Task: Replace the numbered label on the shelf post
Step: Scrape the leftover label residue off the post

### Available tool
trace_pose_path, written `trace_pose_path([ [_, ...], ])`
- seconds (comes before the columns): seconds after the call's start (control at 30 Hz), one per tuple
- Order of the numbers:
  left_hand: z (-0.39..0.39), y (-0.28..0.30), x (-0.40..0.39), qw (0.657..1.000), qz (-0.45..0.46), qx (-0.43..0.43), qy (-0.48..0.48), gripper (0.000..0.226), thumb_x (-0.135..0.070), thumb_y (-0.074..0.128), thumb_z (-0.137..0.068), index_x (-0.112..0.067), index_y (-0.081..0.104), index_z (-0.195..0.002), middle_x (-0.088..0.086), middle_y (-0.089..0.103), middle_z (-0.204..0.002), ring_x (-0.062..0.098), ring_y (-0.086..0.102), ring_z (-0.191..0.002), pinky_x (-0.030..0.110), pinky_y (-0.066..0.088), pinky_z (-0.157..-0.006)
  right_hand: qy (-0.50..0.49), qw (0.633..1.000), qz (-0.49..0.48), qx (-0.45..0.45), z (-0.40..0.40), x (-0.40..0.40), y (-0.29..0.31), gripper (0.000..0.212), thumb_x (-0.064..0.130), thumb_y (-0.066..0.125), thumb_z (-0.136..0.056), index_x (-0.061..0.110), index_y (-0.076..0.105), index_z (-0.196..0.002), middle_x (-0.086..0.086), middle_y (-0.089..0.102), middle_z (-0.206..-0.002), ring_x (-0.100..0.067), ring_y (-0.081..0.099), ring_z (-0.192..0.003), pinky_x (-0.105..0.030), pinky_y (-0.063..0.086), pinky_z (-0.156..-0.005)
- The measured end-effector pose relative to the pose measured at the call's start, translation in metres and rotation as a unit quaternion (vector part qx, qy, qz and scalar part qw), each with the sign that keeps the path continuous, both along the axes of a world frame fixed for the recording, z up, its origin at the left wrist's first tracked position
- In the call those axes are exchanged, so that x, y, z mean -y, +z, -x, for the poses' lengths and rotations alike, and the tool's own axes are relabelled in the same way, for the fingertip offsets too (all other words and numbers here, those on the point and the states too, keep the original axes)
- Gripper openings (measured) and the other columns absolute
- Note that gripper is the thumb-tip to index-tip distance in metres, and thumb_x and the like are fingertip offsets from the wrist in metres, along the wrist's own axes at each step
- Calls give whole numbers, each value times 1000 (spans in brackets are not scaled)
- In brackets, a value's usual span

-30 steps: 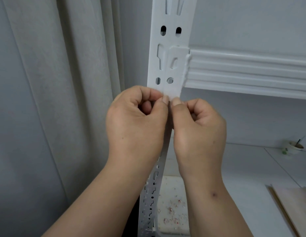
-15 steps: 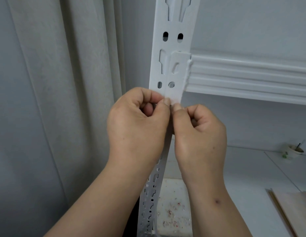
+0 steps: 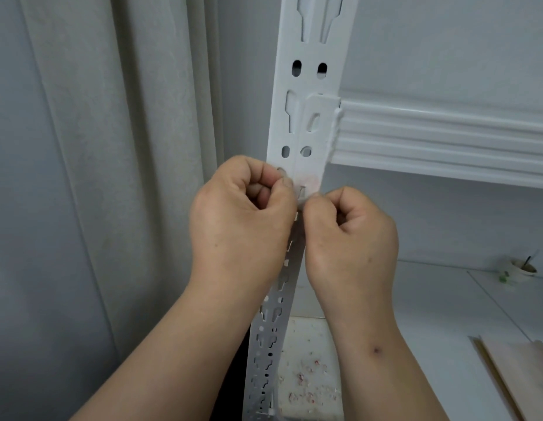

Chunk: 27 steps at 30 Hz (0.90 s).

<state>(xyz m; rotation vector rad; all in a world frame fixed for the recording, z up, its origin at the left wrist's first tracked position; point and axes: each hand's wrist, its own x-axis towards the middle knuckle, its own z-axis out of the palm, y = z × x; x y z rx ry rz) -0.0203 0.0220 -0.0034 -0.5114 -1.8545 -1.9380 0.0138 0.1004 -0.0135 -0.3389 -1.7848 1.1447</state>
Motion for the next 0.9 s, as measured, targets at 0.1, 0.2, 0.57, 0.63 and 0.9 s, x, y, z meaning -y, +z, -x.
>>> trace_pose_path([
  [0.1, 0, 1, 0, 1000, 3, -10, -6, 17, -21, 74, -82, -22, 62, -71, -10, 55, -54, 0, 47, -45, 14, 44, -44, -8, 1000, -19, 0, 2, -1, 3, 39, 32, 62, -82, 8, 48, -55, 5, 48, -47, -9, 42, -44, -15, 33, -42],
  [0.2, 2, -1, 1, 1000, 5, -13, -8, 16, -19, 74, -82, -22, 62, -72, -9, 56, -54, 0, 48, -46, 17, 47, -46, -21, 999, -38, 5, 3, -3, 3, 40, 36, 62, -81, 9, 49, -54, 4, 49, -46, -9, 43, -44, -14, 33, -42],
  [0.57, 5, -9, 7, 997, -36, -19, -66, 24, -3, 60, -88, -24, 62, -75, -8, 58, -57, 7, 54, -50, 24, 52, -51, -46, 995, -87, 21, 4, -3, 1, 38, 38, 63, -78, 14, 48, -53, 9, 53, -48, -8, 47, -46, -14, 36, -45],
  [0.63, 6, -10, 7, 996, -39, -23, -71, 22, -7, 60, -86, -26, 62, -75, -10, 56, -57, 5, 53, -51, 23, 51, -51, -39, 996, -80, 19, 3, -3, -1, 34, 31, 62, -77, 15, 47, -52, 12, 54, -53, -7, 46, -47, -13, 35, -44],
  [0.9, 8, -13, 7, 996, -46, -23, -75, 19, -11, 58, -82, -28, 63, -74, -10, 56, -59, 6, 52, -51, 25, 51, -51, -39, 997, -74, 8, 4, -1, -2, 36, 30, 64, -79, 13, 46, -53, 11, 53, -55, -7, 45, -47, -12, 34, -43],
])
